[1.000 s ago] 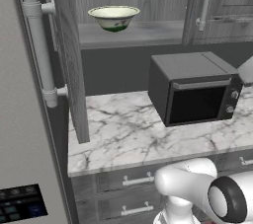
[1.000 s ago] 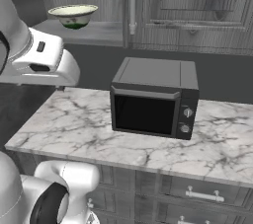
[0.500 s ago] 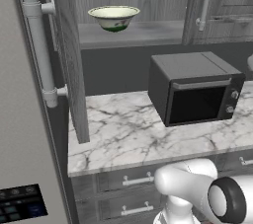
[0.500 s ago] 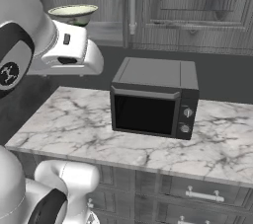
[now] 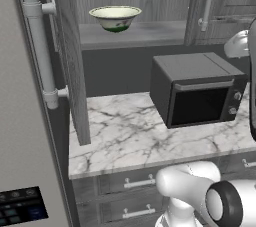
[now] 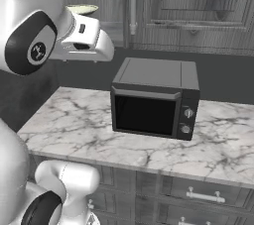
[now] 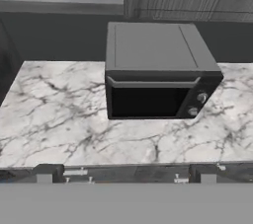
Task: Move the bowls from the cabinet to the plates on the dining table.
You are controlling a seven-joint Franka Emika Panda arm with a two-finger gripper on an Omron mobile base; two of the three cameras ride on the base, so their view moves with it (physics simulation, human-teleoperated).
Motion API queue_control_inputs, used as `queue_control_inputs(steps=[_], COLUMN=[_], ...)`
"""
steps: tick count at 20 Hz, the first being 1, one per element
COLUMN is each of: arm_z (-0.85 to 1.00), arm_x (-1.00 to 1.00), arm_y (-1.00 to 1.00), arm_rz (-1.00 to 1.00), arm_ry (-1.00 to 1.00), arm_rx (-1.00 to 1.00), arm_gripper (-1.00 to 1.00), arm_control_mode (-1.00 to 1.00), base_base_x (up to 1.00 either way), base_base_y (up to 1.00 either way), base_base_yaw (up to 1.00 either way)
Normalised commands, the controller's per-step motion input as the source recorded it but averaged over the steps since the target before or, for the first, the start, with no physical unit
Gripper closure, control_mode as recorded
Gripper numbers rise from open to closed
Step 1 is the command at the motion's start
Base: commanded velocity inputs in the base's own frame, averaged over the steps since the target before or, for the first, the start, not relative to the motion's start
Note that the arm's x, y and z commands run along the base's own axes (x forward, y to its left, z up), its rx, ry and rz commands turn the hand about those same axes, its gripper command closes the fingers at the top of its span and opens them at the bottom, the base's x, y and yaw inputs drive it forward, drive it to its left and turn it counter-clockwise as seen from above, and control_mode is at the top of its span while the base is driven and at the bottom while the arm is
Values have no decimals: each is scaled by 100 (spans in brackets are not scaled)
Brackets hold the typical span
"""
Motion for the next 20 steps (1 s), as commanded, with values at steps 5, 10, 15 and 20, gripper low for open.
queue_control_inputs(steps=[5,10,15,20], arm_z=[7,18,11,5], arm_x=[74,54,55,35], arm_y=[-14,-11,0,-6], arm_rz=[-7,-11,-4,0], arm_ry=[0,-6,-13,-15], arm_rx=[0,4,9,8], arm_gripper=[-100,-100,-100,-100], arm_control_mode=[-100,-100,-100,-100], base_base_x=[0,0,0,0], base_base_y=[0,0,0,0], base_base_yaw=[0,0,0,0])
